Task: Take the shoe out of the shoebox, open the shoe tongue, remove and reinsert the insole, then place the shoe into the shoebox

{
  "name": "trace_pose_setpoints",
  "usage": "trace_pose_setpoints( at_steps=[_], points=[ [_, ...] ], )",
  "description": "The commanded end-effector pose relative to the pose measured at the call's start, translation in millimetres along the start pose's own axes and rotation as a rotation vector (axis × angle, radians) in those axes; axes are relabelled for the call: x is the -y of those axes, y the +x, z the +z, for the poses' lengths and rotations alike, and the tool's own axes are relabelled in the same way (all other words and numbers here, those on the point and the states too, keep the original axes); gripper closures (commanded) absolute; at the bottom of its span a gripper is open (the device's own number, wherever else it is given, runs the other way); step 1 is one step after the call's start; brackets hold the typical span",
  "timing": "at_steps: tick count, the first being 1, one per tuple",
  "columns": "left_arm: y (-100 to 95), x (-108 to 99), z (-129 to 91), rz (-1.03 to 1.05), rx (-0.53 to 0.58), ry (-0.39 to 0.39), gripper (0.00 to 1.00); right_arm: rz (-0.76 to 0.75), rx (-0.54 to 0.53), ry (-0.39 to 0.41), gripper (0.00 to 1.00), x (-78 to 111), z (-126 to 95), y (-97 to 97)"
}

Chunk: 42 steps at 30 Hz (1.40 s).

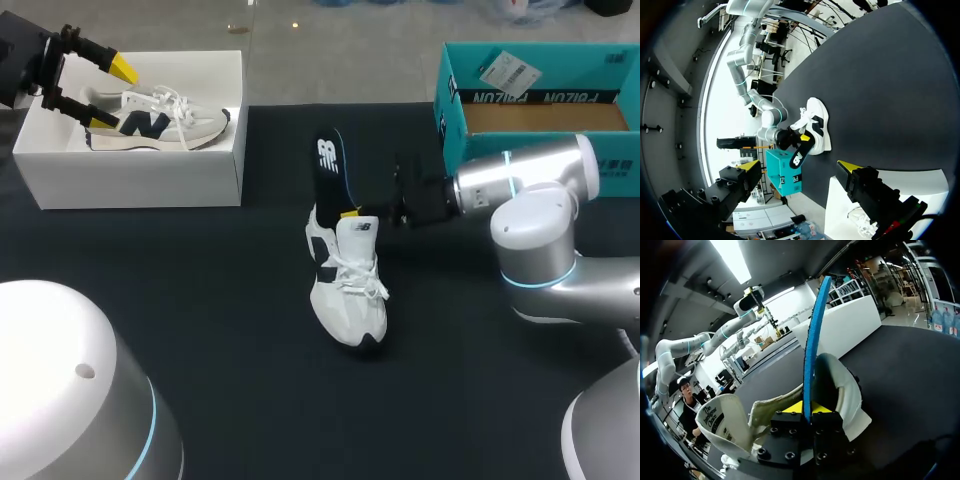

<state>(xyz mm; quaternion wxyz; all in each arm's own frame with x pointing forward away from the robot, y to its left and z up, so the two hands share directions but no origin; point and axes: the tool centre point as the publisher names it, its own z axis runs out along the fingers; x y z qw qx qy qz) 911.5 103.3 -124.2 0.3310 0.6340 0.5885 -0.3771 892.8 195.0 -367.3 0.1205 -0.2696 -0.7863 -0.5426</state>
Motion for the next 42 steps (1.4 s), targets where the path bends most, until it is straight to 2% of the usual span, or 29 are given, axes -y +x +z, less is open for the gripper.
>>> trace_pose_setpoints(
  at_steps=[1, 2, 4, 6, 10, 13, 16, 24, 34, 36, 38, 39, 42],
  points=[
    [-0.2, 0.6, -0.4, 0.0, -0.003, 0.0, 0.0, 0.006, 0.003, -0.002, 1.0, 2.2, 1.2, 2.1],
    [-0.2, 0.6, -0.4, 0.0, -0.003, 0.0, 0.0, 0.006, 0.003, -0.011, 1.0, -0.4, 0.1, 2.5],
    [-0.2, 0.6, -0.4, 0.0, -0.003, 0.0, 0.0, -0.005, 0.003, -0.02, 0.64, -5.8, -1.6, 4.1],
    [-0.2, 0.6, -0.4, 0.0, -0.003, 0.0, 0.0, -0.013, 0.004, -0.023, 0.63, -10.6, -2.7, 5.5],
    [-0.2, 0.6, -0.4, 0.0, -0.003, 0.0, 0.0, -0.029, 0.01, -0.026, 0.65, -16.5, -4.4, 6.2],
    [-0.2, 0.6, -0.4, 0.0, -0.003, 0.0, 0.0, -0.035, 0.013, -0.027, 0.71, -18.3, -5.2, 6.5],
    [-0.2, 0.6, -0.4, 0.0, -0.003, 0.0, 0.0, -0.039, 0.021, -0.03, 1.0, -18.8, -5.7, 5.8],
    [-0.2, 0.6, -0.4, 0.0, -0.003, 0.0, 0.0, -0.03, 0.04, -0.003, 1.0, -9.3, -8.2, 1.3],
    [-0.2, 0.6, -0.4, 0.0, -0.003, 0.0, 0.0, 0.001, 0.034, 0.021, 1.0, 8.0, -6.8, 5.3],
    [-0.2, 0.6, -0.4, 0.0, -0.003, 0.0, 0.0, -0.006, 0.039, 0.008, 0.55, 2.3, -8.7, 8.0],
    [-0.2, 0.6, -0.4, 0.0, -0.003, 0.0, 0.0, -0.024, 0.044, -0.007, 0.25, -6.7, -10.1, 9.5],
    [-0.2, 0.6, -0.4, 0.0, -0.003, 0.0, 0.0, -0.035, 0.047, -0.006, 0.19, -10.8, -10.4, 10.3],
    [-0.2, 0.6, -0.4, 0.0, -0.003, 0.0, 0.0, -0.057, 0.049, -0.011, 0.26, -22.1, -10.7, 10.9]
  ],
)
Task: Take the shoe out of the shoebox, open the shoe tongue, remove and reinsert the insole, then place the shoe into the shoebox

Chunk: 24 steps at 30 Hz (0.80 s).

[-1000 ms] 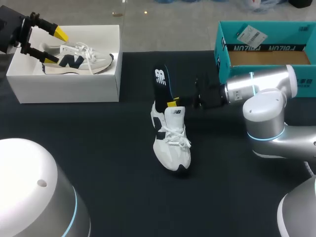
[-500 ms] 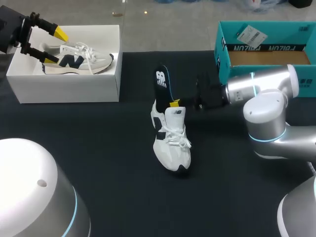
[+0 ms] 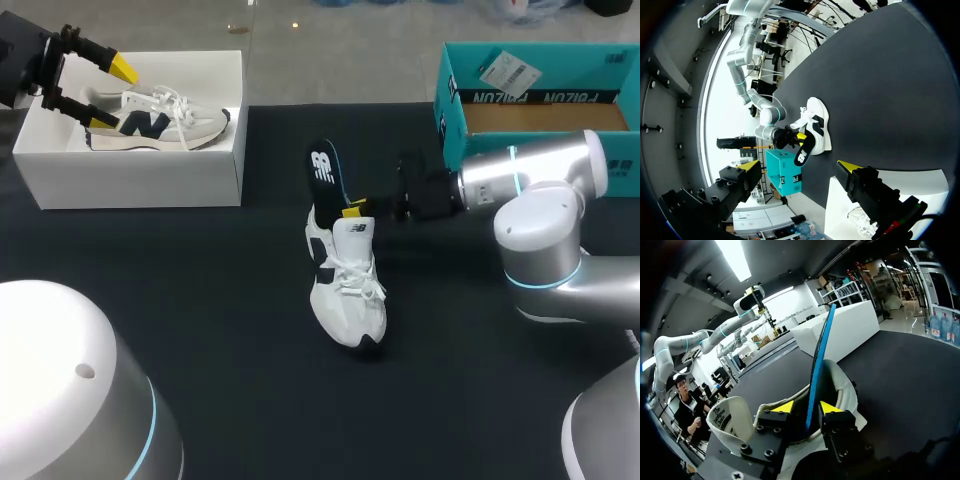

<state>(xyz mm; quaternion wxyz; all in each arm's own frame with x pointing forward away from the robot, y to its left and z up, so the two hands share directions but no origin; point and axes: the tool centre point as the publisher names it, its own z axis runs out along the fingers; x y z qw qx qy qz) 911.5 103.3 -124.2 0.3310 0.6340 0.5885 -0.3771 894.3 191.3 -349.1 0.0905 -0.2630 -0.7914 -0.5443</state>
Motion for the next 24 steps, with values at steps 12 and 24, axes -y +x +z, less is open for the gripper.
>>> trace_pose_setpoints(
  at_steps=[12, 24],
  points=[
    [-0.2, 0.6, -0.4, 0.0, -0.003, 0.0, 0.0, -0.032, 0.012, 0.017, 0.66, -16.9, 7.0, -4.1],
    [-0.2, 0.6, -0.4, 0.0, -0.003, 0.0, 0.0, -0.028, 0.039, 0.041, 1.0, -7.5, 6.1, -7.4]
  ],
)
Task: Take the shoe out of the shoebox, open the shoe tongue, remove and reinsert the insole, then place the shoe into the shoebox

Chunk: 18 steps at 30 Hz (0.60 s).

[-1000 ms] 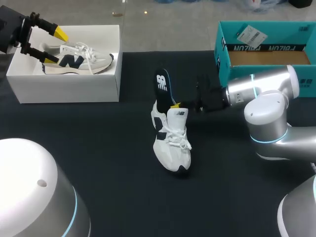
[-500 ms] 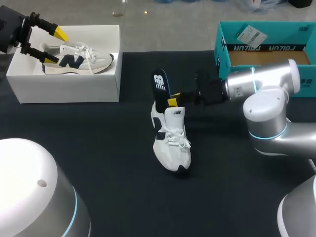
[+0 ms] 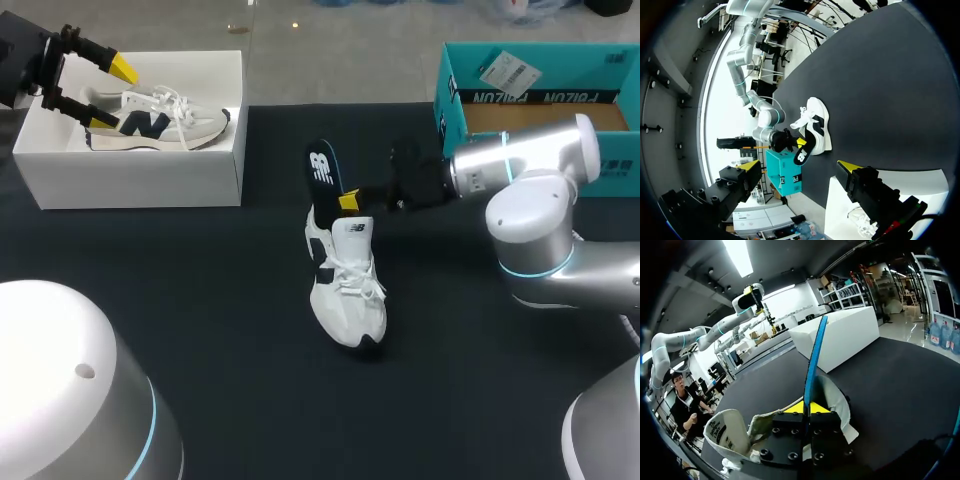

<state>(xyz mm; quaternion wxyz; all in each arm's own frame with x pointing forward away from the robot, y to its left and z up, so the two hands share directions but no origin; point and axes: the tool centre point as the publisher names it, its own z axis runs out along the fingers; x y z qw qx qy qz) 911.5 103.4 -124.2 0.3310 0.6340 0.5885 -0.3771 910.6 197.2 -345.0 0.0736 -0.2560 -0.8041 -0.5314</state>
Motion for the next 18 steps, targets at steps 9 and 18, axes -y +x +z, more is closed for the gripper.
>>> trace_pose_setpoints(
  at_steps=[9, 18],
  points=[
    [-0.2, 0.5, -0.4, 0.0, -0.003, 0.0, 0.0, 0.051, 0.011, 0.064, 1.0, 36.2, -2.4, 4.8],
    [-0.2, 0.5, -0.4, 0.0, -0.003, 0.0, 0.0, 0.014, -0.004, 0.035, 0.36, 16.2, -2.2, 12.2]
  ],
)
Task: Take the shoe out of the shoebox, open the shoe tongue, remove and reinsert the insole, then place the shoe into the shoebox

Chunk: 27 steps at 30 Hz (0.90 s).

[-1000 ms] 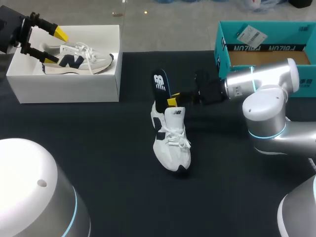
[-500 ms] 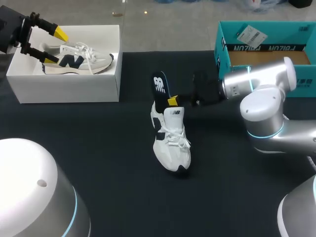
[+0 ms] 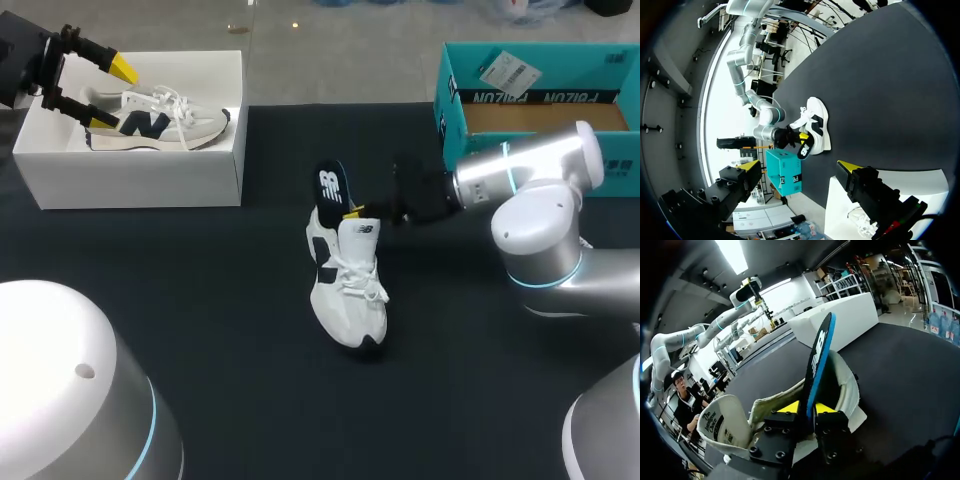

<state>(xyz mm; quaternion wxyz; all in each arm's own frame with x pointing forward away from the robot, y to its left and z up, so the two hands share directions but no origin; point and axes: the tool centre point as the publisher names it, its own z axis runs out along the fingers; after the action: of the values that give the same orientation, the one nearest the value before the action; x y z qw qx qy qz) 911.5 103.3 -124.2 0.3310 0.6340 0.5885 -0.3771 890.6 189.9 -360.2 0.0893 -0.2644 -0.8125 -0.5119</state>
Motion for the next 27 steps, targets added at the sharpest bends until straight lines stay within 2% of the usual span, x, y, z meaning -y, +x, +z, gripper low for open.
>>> trace_pose_setpoints(
  at_steps=[1, 4, 7, 12, 14, 16, 17, 27],
  points=[
    [-0.2, 0.6, -0.4, 0.0, -0.003, 0.0, 0.0, -0.026, 0.003, -0.014, 0.4, -12.7, 0.5, 3.6],
    [-0.2, 0.6, -0.4, 0.0, -0.003, 0.0, 0.0, -0.044, 0.003, -0.015, 0.51, -23.1, 1.6, 2.6],
    [-0.2, 0.6, -0.4, 0.0, -0.003, 0.0, 0.0, -0.053, 0.004, -0.015, 0.55, -30.2, 4.4, 0.8],
    [-0.2, 0.6, -0.4, 0.0, -0.003, 0.0, 0.0, -0.06, 0.005, -0.013, 0.63, -34.5, 9.1, -3.3],
    [-0.2, 0.6, -0.4, 0.0, -0.003, 0.0, 0.0, -0.061, 0.008, -0.012, 0.69, -34.7, 10.5, -4.4],
    [-0.2, 0.6, -0.4, 0.0, -0.003, 0.0, 0.0, -0.062, 0.015, -0.011, 0.84, -35.0, 11.2, -5.1],
    [-0.2, 0.6, -0.4, 0.0, -0.003, 0.0, 0.0, -0.062, 0.021, -0.011, 1.0, -34.7, 11.3, -5.8],
    [-0.2, 0.6, -0.4, 0.0, -0.003, 0.0, 0.0, -0.038, 0.032, 0.02, 1.0, -12.2, 8.6, -5.5]
  ],
)
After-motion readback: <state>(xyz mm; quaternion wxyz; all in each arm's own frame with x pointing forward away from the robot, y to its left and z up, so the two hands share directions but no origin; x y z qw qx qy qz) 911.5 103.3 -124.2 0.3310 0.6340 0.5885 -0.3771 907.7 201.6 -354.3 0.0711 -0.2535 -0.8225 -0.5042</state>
